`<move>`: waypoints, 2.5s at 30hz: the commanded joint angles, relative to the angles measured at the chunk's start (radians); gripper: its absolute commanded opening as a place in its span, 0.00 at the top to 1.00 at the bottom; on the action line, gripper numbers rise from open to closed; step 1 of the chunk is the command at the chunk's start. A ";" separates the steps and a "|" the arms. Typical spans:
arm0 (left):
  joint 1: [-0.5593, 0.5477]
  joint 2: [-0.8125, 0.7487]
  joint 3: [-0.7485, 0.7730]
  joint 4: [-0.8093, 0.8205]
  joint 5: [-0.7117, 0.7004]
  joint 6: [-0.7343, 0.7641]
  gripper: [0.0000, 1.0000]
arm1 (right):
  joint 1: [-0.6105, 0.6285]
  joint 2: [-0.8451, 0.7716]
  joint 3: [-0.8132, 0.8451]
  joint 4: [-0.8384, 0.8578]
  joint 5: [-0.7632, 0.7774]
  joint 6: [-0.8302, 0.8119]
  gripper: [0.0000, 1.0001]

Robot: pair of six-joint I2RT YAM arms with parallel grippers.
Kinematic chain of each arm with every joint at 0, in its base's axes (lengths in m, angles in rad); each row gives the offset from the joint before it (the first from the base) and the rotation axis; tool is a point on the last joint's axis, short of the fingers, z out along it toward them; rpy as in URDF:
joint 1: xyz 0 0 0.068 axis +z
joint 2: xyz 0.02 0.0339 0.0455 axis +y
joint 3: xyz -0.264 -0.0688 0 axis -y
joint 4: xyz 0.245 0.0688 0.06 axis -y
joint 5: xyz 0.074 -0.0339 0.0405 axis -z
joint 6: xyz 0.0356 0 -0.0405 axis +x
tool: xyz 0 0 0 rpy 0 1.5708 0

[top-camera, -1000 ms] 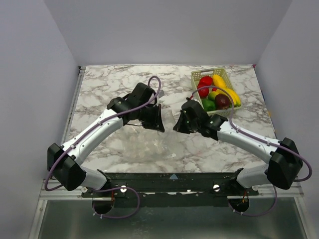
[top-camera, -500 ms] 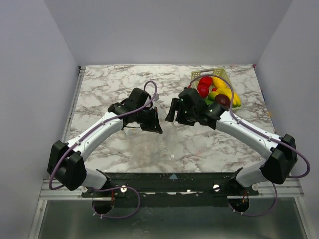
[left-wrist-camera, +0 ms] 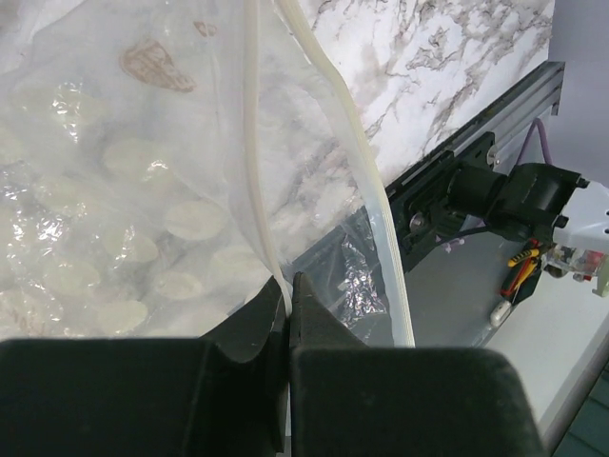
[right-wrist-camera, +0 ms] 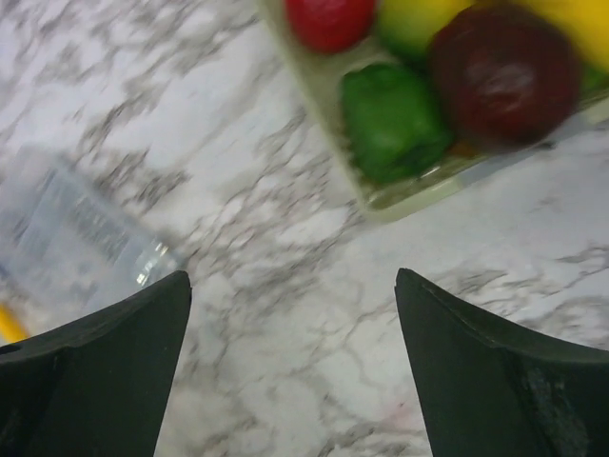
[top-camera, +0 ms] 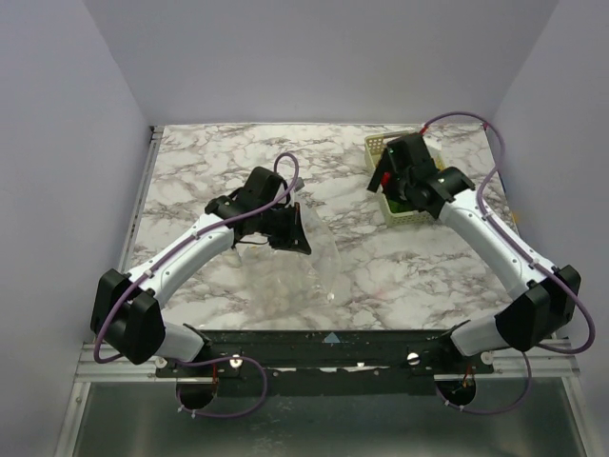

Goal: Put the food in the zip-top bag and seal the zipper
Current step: Open the zipper of the food storage bag at the center of the board, then pick up the fake vegetable from the bin, then place the fake vegetable in the zipper food storage bag.

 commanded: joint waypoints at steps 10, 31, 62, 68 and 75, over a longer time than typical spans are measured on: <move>-0.002 -0.021 0.014 0.008 -0.001 0.039 1.00 | -0.192 0.253 0.041 -0.017 0.506 -0.076 0.05; -0.029 -0.016 0.039 -0.010 -0.012 0.073 1.00 | -0.208 0.345 -0.109 0.371 0.425 -0.474 0.02; -0.030 -0.015 0.037 -0.005 -0.007 0.076 1.00 | -0.182 -0.218 -0.474 0.693 -0.816 -0.058 0.71; -0.030 -0.002 0.037 -0.005 0.004 0.076 1.00 | -0.095 -0.379 -0.618 0.835 -0.889 0.060 0.70; -0.030 -0.004 0.040 -0.007 -0.002 0.076 1.00 | 0.104 -0.391 -0.611 0.787 -0.709 0.068 0.70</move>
